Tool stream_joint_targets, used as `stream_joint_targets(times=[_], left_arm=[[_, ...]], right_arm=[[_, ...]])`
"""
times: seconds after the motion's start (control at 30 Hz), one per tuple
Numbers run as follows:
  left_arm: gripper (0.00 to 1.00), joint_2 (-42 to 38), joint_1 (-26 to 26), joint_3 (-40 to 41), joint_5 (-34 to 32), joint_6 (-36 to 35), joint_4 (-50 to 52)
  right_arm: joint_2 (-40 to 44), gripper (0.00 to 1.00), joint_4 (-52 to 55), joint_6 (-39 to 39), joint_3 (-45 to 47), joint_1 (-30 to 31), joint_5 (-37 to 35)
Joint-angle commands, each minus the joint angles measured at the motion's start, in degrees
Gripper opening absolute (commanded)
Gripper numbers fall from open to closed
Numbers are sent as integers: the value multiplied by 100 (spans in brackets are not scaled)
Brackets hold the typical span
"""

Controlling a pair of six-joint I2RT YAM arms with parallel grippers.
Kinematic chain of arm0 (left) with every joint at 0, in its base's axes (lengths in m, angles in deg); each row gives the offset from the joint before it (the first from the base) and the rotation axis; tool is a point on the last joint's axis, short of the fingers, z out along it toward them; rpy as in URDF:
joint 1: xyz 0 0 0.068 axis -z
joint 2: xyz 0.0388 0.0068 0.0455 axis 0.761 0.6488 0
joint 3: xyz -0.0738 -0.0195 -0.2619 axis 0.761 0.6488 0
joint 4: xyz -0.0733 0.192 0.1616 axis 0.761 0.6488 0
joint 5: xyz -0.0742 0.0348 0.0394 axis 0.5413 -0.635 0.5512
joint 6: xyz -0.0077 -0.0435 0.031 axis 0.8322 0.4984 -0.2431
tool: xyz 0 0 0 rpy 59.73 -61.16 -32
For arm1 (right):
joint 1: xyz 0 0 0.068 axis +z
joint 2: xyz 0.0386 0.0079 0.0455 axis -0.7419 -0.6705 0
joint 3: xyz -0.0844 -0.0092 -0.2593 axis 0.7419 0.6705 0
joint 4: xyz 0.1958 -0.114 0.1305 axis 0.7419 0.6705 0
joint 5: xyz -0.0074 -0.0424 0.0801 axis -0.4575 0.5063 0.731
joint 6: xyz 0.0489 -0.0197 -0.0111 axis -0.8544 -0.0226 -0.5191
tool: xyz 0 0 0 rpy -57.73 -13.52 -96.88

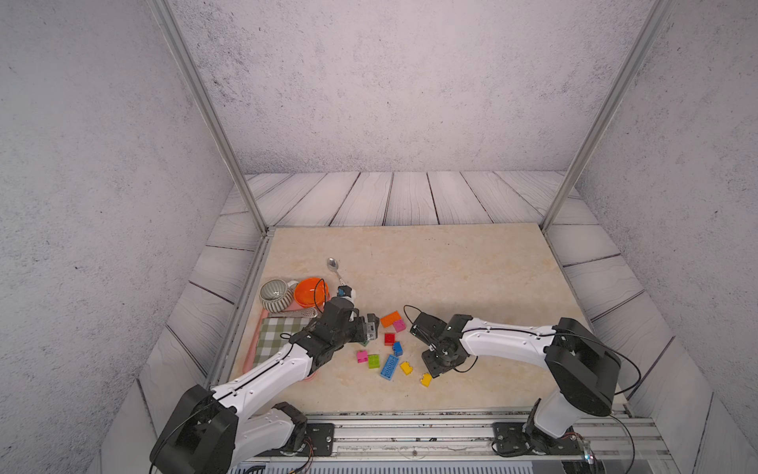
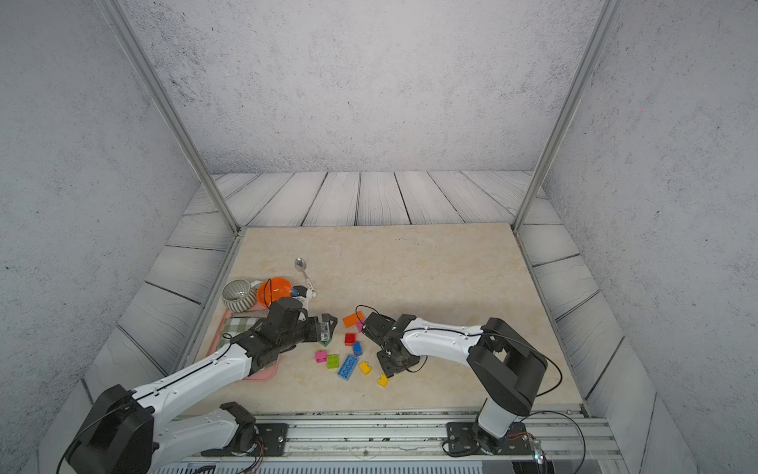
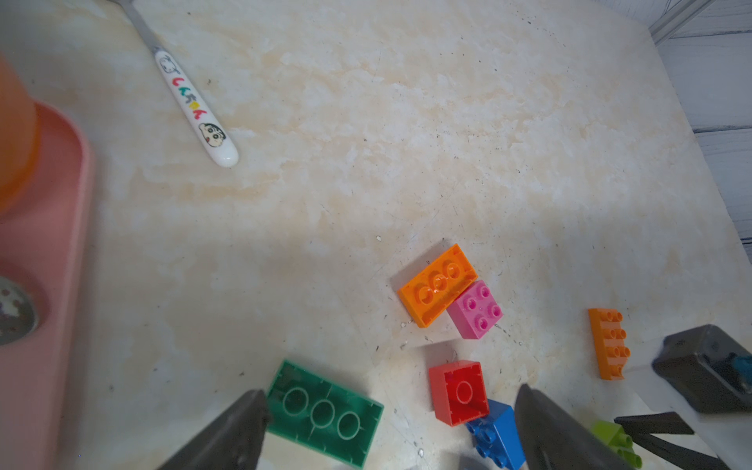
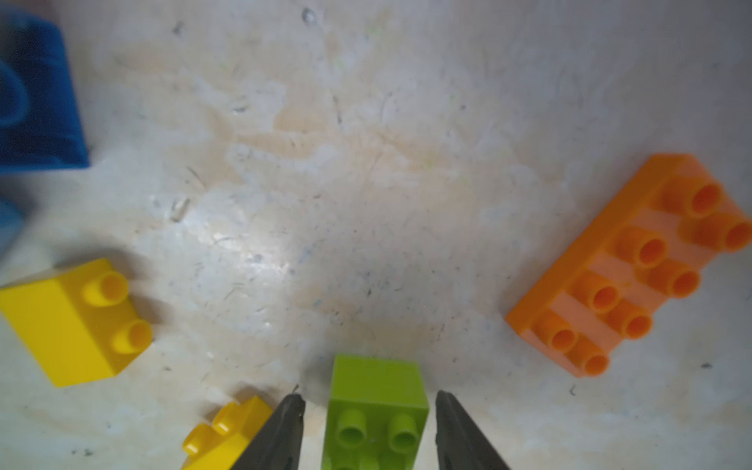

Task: Assemble the letter p with lego
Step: Move the lego brick at the center of the board.

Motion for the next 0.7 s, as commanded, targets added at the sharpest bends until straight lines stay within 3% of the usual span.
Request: stream_joint_targets(times=[0.0,0.2,0.5,0.6,0.67], left_arm=[[99,-43,-39,-141,-21,-89,-36],[99,-63,-34,-132,-97,-78,-31],[99,-610,-41,110,-563,21,-19],[99,-830,-41,193,-680,37,-18],[99,-900,-41,232,-741,37,-14]], right_arm=[[-174,47,240,43,-169,41,-272],[-325,35,230,779,-520,34,-289],[-1127,35,497,2325,-1495,33,-308],[-1356,44,627,2346,-1828,19,-441],[-1405,57,694,2274,-1962,15,-347]])
